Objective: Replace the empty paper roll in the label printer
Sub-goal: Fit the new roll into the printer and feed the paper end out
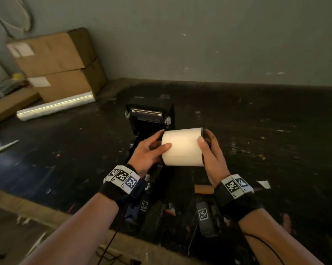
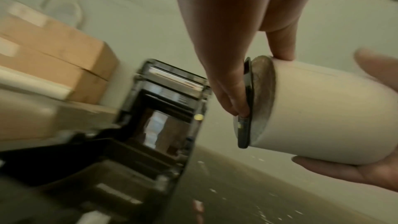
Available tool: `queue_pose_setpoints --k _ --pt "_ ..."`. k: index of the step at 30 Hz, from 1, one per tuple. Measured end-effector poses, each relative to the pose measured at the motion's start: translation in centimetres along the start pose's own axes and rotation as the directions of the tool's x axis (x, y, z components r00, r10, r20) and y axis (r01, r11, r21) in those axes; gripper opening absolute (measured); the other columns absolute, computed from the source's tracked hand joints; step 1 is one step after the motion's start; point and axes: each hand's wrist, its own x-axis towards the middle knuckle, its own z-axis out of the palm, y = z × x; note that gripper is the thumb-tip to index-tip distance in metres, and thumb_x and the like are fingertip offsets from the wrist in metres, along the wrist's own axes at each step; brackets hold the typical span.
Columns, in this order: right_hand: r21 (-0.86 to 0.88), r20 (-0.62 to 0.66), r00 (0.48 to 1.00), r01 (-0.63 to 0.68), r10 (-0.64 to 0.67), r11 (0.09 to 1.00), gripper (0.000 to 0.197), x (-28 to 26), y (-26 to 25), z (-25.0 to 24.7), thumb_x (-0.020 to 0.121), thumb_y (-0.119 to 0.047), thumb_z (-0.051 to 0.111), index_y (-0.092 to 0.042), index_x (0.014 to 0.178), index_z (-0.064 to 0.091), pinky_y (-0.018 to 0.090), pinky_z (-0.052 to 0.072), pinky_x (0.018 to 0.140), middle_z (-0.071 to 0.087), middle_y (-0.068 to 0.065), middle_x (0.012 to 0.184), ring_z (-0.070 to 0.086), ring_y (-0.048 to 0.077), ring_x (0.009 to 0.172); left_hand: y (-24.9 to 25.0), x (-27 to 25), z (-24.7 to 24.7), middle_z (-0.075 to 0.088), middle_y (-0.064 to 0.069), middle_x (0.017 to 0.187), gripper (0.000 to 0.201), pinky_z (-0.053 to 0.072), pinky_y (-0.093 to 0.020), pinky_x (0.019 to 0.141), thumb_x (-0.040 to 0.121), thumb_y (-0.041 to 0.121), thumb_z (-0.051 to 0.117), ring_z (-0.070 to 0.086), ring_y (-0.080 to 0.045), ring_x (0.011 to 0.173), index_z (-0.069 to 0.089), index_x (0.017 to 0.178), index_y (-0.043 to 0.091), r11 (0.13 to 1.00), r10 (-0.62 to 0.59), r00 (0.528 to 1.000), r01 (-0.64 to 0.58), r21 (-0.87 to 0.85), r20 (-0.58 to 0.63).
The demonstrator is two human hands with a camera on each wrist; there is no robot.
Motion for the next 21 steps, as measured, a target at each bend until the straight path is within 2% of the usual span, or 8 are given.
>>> queue_pose_setpoints --k 2,5,7,9,11,13,18,21 --pt "0.014 0.027 0.998 -0.049 0.049 0.999 0.067 0.1 0.5 2.1 0.074 -0.070 0.050 -0.045 0.135 0.037 0.051 0.043 0.102 0.050 -0.004 0.134 0.052 0.018 0.119 -0.3 -0.8 -2.5 0.061 -0.006 0.123 0.067 0.050 -0.043 0.097 0.079 0.020 0.070 0.057 -0.021 0.117 0.043 0.140 0.025 1.000 -0.008 0.999 0.008 0.006 -0.042" --pt "-0.020 -0.009 0.999 -0.035 0.035 0.999 0.038 1.0 1.5 5.0 0.075 -0.063 0.046 -0.050 0.110 0.052 0.053 0.044 0.099 0.055 -0.002 0.125 0.054 0.021 0.115 -0.5 -1.3 -6.2 0.062 -0.006 0.122 0.073 0.049 -0.043 0.098 0.075 0.022 0.070 0.058 -0.021 0.116 0.041 0.142 0.024 1.000 -0.012 0.997 0.010 -0.029 -0.071" --pt "-0.087 -0.035 0.999 -0.014 0.011 0.996 0.030 1.5 2.4 7.1 0.071 -0.066 0.046 -0.052 0.096 0.055 0.055 0.044 0.098 0.056 -0.003 0.119 0.054 0.023 0.113 -0.6 -1.3 -8.6 0.064 -0.007 0.122 0.075 0.050 -0.043 0.098 0.074 0.023 0.071 0.059 -0.021 0.115 0.040 0.142 0.023 0.999 -0.013 0.997 0.010 -0.039 -0.078" --pt "-0.139 -0.044 0.999 0.002 -0.008 0.990 0.026 2.1 3.3 9.5 0.075 -0.064 0.048 -0.049 0.094 0.056 0.055 0.043 0.098 0.058 -0.003 0.116 0.054 0.023 0.113 -0.7 -0.9 -11.2 0.064 -0.006 0.120 0.068 0.051 -0.040 0.095 0.080 0.018 0.068 0.060 -0.020 0.113 0.040 0.142 0.023 0.999 -0.025 0.997 0.022 -0.042 -0.072" --pt "-0.154 -0.068 0.997 0.037 -0.048 0.987 0.014 2.5 3.7 12.0 0.088 -0.048 0.049 -0.039 0.095 0.057 0.053 0.046 0.096 0.060 -0.001 0.112 0.057 0.020 0.108 -0.7 -0.2 -13.9 0.065 -0.004 0.117 0.063 0.053 -0.036 0.090 0.085 0.013 0.065 0.062 -0.017 0.110 0.040 0.142 0.022 0.998 -0.037 0.997 0.034 -0.049 -0.061" --pt "-0.193 -0.094 0.992 0.064 -0.083 0.979 0.008 3.1 4.0 13.9 0.094 -0.034 0.049 -0.033 0.094 0.057 0.051 0.048 0.095 0.062 0.000 0.106 0.060 0.017 0.103 -0.6 0.7 -16.1 0.066 -0.003 0.113 0.061 0.056 -0.032 0.085 0.086 0.011 0.063 0.063 -0.015 0.106 0.039 0.142 0.020 0.998 -0.042 0.998 0.040 -0.047 -0.044" --pt "-0.290 -0.191 0.977 0.040 -0.099 0.956 0.011 4.8 5.0 15.8 0.090 -0.039 0.053 -0.038 0.083 0.061 0.051 0.051 0.090 0.068 -0.002 0.095 0.064 0.016 0.094 -1.1 2.9 -18.8 0.068 -0.003 0.109 0.058 0.059 -0.031 0.078 0.088 0.010 0.062 0.066 -0.015 0.101 0.041 0.141 0.017 0.995 -0.085 0.996 0.086 -0.057 0.024" --pt "-0.374 -0.230 0.965 0.033 -0.127 0.927 0.012 5.4 5.1 16.1 0.093 -0.037 0.051 -0.032 0.086 0.059 0.048 0.050 0.089 0.067 -0.002 0.092 0.063 0.015 0.091 -1.6 4.4 -19.4 0.067 -0.006 0.115 0.061 0.058 -0.035 0.083 0.087 0.012 0.063 0.065 -0.017 0.106 0.039 0.142 0.016 0.992 -0.108 0.992 0.111 -0.051 0.072"
